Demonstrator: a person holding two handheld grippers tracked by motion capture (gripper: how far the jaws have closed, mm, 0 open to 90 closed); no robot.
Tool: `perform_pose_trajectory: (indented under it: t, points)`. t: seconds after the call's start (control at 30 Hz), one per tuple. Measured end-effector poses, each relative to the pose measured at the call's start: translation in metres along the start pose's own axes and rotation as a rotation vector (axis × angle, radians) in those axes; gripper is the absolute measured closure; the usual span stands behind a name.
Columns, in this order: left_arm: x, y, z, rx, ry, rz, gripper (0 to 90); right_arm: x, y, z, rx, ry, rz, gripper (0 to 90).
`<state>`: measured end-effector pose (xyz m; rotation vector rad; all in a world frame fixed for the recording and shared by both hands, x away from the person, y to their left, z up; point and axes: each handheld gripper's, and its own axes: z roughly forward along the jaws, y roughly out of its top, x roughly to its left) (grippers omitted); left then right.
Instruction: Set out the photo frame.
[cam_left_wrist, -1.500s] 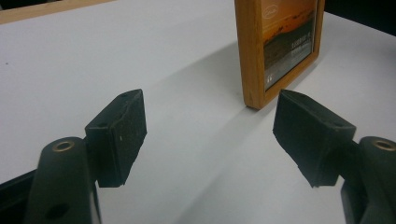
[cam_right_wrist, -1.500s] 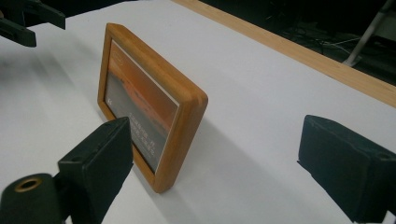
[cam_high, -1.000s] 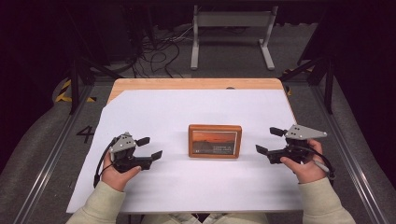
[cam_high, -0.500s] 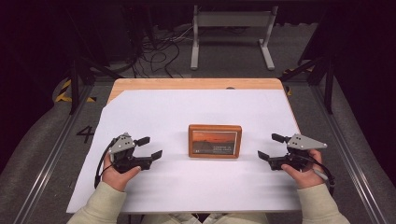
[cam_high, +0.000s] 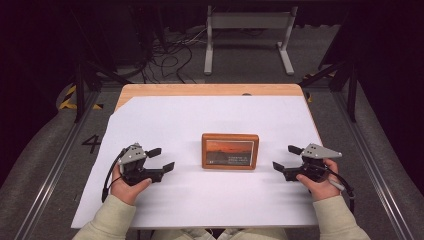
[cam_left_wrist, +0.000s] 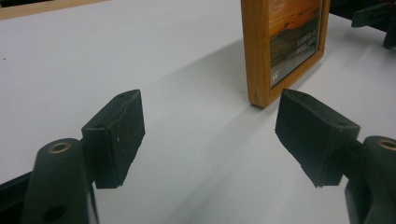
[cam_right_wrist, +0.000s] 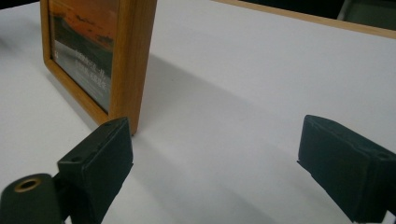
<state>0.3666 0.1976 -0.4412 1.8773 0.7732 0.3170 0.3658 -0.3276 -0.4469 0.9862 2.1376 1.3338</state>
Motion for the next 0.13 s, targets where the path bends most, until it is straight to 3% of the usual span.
perform_pose_trajectory:
  t: [0.13]
  points:
    - [0.0000, 0.0003, -0.0001, -0.004, 0.001, 0.001, 24.5, -0.0001, 0.0013, -0.0017, -0.009, -0.006, -0.003, 10.9]
